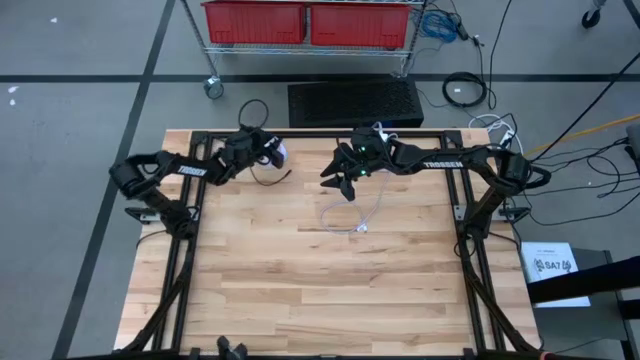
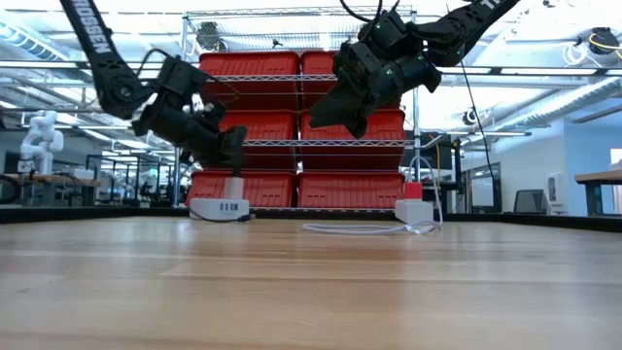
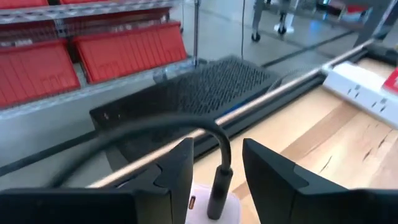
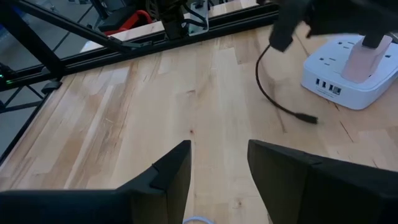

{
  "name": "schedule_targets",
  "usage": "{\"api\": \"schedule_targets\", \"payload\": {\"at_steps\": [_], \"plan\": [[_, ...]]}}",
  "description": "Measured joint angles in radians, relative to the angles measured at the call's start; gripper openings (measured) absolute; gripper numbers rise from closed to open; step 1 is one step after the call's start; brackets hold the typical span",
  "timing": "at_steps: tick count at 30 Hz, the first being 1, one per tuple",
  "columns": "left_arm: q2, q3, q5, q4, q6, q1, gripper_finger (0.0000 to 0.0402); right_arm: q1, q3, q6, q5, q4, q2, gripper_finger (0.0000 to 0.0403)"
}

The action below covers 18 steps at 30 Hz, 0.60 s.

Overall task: Insert USB
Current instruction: Insert the black charger cable into the orange charger adapter

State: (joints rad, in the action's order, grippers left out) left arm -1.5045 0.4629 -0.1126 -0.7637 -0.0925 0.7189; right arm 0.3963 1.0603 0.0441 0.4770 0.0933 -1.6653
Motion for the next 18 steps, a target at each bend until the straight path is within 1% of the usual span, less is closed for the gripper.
{"api": "schedule_targets", "payload": {"at_steps": [3, 6, 8, 12, 13, 16, 18], "plan": [[-0.050, 0.033, 0.004, 0.042, 0.001, 0.000, 0.0144, 0.000, 0.000, 0.001, 0.000, 0.000, 0.000, 0.0150], [-0.066, 0.045, 0.006, 0.067, 0.002, -0.008, 0.0125, 0.000, 0.000, 0.002, 0.000, -0.001, 0.000, 0.0150], [-0.065, 0.046, 0.005, 0.066, 0.019, -0.014, 0.0099, 0.000, 0.000, 0.001, 0.001, 0.000, 0.000, 0.0150], [-0.035, 0.046, 0.004, 0.071, 0.026, -0.019, 0.0034, 0.000, 0.000, -0.001, 0.001, -0.001, 0.000, 0.0150], [-0.024, 0.046, 0.004, 0.072, 0.027, -0.020, 0.0025, 0.000, 0.000, -0.001, 0.000, -0.001, 0.000, 0.0150], [0.008, 0.046, 0.004, 0.071, 0.028, -0.020, 0.0025, 0.000, 0.000, -0.002, 0.001, -0.001, 0.000, 0.0150], [0.019, 0.046, 0.005, 0.071, 0.027, -0.020, 0.0041, 0.000, 0.000, -0.002, 0.001, -0.001, 0.000, 0.0150]]}}
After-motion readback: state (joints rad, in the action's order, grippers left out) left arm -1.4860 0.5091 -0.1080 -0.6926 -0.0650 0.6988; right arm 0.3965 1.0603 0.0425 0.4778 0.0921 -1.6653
